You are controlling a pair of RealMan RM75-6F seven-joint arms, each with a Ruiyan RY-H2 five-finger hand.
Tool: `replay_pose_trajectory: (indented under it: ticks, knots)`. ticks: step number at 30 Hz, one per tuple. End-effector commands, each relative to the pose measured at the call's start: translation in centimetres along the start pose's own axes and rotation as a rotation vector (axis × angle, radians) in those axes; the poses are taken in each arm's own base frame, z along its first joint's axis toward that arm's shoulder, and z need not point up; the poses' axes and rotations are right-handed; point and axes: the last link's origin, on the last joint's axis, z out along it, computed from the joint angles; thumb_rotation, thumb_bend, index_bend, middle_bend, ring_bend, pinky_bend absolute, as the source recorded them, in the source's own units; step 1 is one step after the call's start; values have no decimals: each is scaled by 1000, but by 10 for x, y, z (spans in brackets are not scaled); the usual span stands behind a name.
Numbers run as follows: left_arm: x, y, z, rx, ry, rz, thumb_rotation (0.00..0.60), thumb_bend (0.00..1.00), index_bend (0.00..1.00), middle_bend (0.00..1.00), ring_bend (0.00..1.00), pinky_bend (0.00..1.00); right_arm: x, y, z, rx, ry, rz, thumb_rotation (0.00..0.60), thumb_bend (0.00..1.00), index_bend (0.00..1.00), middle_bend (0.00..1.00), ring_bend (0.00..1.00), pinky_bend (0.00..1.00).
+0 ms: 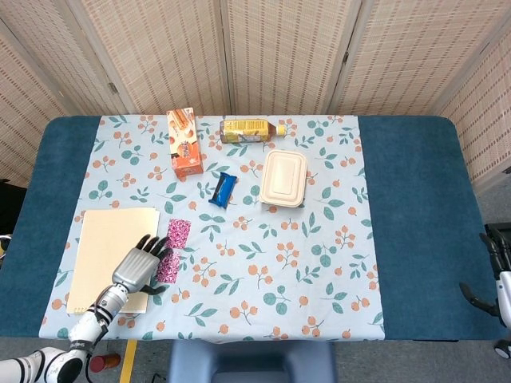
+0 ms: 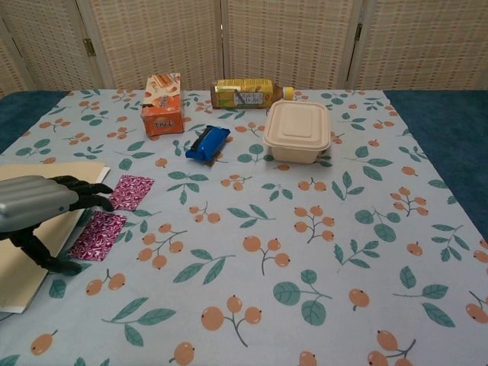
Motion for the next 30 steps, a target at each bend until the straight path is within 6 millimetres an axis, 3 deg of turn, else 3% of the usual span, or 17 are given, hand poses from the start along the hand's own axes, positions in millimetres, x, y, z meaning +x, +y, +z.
replay_pose_trajectory:
  ticks: [1,16,30]
  knots:
    - [0,1,2,1,1,0,449,250,155,0,0,0,0,0,0,0,0,0,600,284,0,0,0,0]
    - [-1,1,9,19,0,2,435,250,182,0,0,0,-1,2,0,-5,-4,-1,600,284,0,0,0,0]
    - [-2,1,10,20,18,7,491,249,276,0,0,0,-1,1,0,-4,-5,0,600,284,0,0,0,0]
